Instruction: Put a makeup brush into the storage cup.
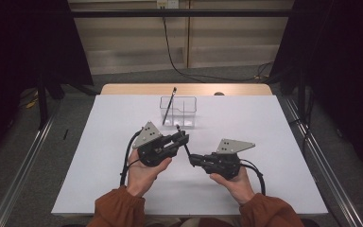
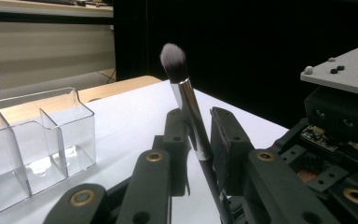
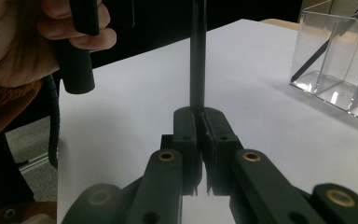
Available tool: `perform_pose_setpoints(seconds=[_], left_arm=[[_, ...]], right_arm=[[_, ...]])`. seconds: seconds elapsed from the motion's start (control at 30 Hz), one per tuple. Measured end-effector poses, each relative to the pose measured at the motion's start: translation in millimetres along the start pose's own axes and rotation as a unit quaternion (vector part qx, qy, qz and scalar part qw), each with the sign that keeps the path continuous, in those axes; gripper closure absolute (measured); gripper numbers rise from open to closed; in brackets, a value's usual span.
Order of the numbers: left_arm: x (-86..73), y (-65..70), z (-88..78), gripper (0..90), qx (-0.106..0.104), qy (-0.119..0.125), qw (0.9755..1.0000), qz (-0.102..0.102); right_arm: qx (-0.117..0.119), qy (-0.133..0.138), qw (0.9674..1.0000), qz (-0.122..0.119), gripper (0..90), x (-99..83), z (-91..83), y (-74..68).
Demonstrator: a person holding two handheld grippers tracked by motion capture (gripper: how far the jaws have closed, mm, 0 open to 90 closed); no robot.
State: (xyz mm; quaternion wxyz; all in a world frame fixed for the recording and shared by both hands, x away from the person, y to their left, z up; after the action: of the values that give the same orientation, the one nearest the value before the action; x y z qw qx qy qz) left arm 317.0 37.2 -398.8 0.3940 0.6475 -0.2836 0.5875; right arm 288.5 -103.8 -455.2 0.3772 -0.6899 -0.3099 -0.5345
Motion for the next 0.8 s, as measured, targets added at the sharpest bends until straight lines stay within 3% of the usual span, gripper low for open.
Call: perform_pose_setpoints(seconds=[0.23, 0.5, 0.67, 0.8], left_arm=[[0.2, 4.1, 0.5, 80.0, -0.013, -0.003, 0.9999, -0.01], [1.5, 11.3, 1.9, 82.6, -0.032, -0.007, 0.9994, -0.002], [0.0, 14.9, 3.4, 83.7, -0.031, -0.009, 0.9995, 0.005], [-0.4, 14.1, 3.6, 83.8, -0.033, -0.008, 0.9994, -0.003]], right_arm=[[0.003, -0.002, 1.0, -0.002, 84.4, -1.4, 0.6, -0.9], [0.007, -0.001, 1.0, -0.004, 84.0, -2.1, 1.8, -2.4], [0.007, -0.004, 0.9999, -0.007, 84.0, -3.1, 2.9, -2.7], [0.006, -0.006, 1.0, -0.003, 83.8, -4.2, 3.1, -2.5]])
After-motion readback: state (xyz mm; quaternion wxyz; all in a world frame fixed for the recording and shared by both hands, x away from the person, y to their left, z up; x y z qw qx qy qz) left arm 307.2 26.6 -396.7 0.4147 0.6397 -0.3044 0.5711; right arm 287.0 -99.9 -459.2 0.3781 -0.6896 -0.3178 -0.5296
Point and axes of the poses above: each handheld gripper's, and its own axes: z roughly forward along the jaws, x roughly out of its top, y roughly to its right, the point moved 6 cm from there along z, roughly forward along the jaws, and after that the axes turned 12 degrees about y, right-handed, at the moved point
